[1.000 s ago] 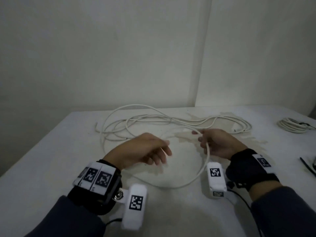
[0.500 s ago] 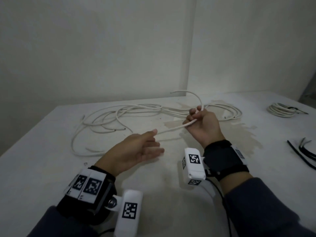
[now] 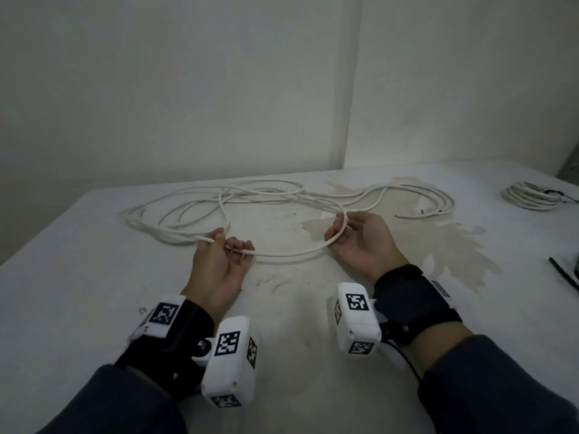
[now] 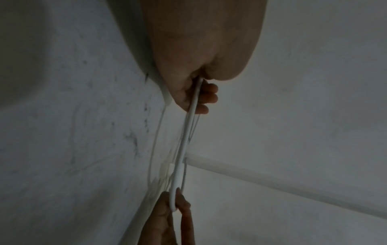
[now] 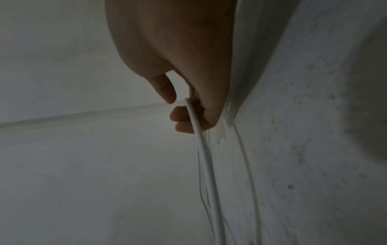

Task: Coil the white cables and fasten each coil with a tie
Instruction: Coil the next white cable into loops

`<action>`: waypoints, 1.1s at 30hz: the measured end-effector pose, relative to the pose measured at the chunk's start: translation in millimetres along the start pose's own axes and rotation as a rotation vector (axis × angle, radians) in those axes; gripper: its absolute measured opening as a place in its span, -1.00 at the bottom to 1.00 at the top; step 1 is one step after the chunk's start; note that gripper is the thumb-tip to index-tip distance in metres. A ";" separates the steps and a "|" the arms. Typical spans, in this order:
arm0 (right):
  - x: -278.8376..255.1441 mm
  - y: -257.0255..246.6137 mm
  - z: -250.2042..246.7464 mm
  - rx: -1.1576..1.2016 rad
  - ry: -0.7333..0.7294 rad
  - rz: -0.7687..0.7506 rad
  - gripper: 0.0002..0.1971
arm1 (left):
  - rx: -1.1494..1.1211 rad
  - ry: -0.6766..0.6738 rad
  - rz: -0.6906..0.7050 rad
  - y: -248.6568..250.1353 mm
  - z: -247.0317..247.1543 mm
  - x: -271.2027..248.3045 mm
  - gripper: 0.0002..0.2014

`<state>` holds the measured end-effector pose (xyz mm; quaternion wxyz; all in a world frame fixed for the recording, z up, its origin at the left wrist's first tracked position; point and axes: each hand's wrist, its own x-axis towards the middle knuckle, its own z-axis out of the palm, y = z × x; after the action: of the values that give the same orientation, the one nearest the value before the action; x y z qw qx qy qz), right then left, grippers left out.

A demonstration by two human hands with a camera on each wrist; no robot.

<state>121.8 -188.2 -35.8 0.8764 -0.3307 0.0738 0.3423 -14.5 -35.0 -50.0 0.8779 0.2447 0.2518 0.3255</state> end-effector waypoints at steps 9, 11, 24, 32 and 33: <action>6.8 2.5 -6.1 -0.249 -0.050 -0.065 -0.79 | 0.168 -0.093 -0.041 -1.3 2.1 1.6 -0.76; 6.9 5.9 -4.7 -0.264 -0.063 -0.071 -0.75 | 0.158 -0.104 -0.009 2.3 2.6 3.5 -0.76; 10.0 9.6 -5.9 -0.049 0.053 -0.033 -0.82 | 0.474 -0.310 -0.150 8.5 -4.0 -8.9 -0.66; -4.4 16.8 11.8 -0.414 -0.157 -0.115 -0.85 | 0.238 -0.199 -0.003 2.4 7.1 -1.4 -0.82; -8.0 18.2 13.6 -0.517 -0.177 -0.135 -0.84 | 0.288 -0.211 0.002 0.1 7.7 -2.2 -0.82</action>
<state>102.5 -174.1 -32.1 0.7868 -0.5162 -0.1149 0.3182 -11.3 -38.5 -43.6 0.8551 0.4008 0.2020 0.2596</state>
